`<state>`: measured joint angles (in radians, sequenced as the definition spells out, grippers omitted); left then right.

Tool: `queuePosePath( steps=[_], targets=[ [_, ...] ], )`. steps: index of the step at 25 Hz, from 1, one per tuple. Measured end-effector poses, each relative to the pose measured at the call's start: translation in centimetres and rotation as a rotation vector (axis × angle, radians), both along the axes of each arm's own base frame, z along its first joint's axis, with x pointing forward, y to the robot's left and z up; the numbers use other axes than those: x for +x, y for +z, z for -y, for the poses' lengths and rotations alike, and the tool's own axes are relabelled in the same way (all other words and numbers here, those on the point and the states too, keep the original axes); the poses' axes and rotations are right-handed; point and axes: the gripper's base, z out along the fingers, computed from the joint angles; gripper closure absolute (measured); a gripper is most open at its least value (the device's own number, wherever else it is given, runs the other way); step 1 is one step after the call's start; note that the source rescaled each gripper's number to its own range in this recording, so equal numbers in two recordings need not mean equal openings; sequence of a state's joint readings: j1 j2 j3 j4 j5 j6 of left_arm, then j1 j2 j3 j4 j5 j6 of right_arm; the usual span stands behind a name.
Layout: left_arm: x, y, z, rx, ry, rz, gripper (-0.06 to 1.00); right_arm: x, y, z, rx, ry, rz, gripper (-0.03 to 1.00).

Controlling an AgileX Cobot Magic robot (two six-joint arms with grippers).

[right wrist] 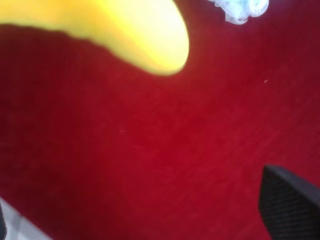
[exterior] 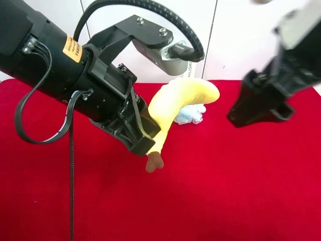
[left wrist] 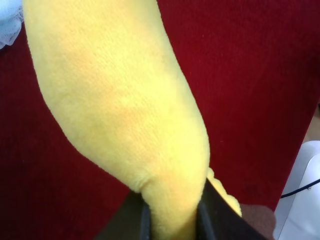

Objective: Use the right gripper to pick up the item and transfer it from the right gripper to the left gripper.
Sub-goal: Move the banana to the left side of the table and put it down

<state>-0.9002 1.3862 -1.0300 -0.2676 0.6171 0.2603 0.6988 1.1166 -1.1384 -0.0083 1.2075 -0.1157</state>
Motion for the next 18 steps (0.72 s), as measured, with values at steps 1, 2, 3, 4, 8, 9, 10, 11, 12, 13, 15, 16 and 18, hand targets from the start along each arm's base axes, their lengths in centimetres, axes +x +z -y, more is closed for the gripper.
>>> queuePosePath(
  steps=[1,2,3,4,8,9,10,11,12,13,15,16,18],
  targets=[
    [0.0,0.0,0.0,-0.001,0.0,-0.001,0.94,-1.0,0.1,0.7,0.029,-0.014,-0.001,-0.03],
    [0.0,0.0,0.0,-0.001,0.0,-0.001,0.94,-1.9,0.0,1.3,0.049,-0.026,-0.001,-0.03],
    [0.0,0.0,0.0,-0.001,0.0,-0.001,0.94,-2.9,-0.2,2.1,0.069,-0.041,-0.003,-0.03],
    [0.0,0.0,0.0,-0.001,0.0,-0.001,0.94,-4.0,-0.7,3.0,0.085,-0.056,-0.003,-0.03],
    [0.0,0.0,0.0,-0.001,0.0,-0.001,0.94,-8.1,-3.6,6.4,0.122,-0.095,0.003,-0.03],
    [0.0,0.0,0.0,-0.001,0.0,-0.001,0.94,-8.9,-4.4,7.1,0.132,-0.094,0.013,-0.03],
    [0.0,0.0,0.0,-0.001,0.0,-0.001,0.94,-9.7,-5.4,7.8,0.154,-0.098,0.033,-0.03],
    [0.0,0.0,0.0,-0.001,0.0,-0.001,0.94,-10.4,-6.3,8.4,0.179,-0.097,0.059,-0.03],
    [0.0,0.0,0.0,-0.001,0.0,-0.001,0.94,-10.9,-7.0,8.8,0.202,-0.096,0.085,-0.03],
    [0.0,0.0,0.0,-0.001,0.0,-0.001,0.94,-11.5,-7.9,9.3,0.224,-0.095,0.108,-0.03],
    [0.0,0.0,0.0,-0.001,0.0,-0.001,0.94,-12.5,-9.2,10.1,0.267,-0.092,0.154,-0.03],
    [0.0,0.0,0.0,-0.001,0.0,-0.001,0.94,-12.8,-9.3,10.4,0.288,-0.091,0.176,-0.03],
    [0.0,0.0,0.0,-0.001,0.0,-0.001,0.94,-13.4,-9.2,10.9,0.338,-0.087,0.229,-0.03]
  ],
)
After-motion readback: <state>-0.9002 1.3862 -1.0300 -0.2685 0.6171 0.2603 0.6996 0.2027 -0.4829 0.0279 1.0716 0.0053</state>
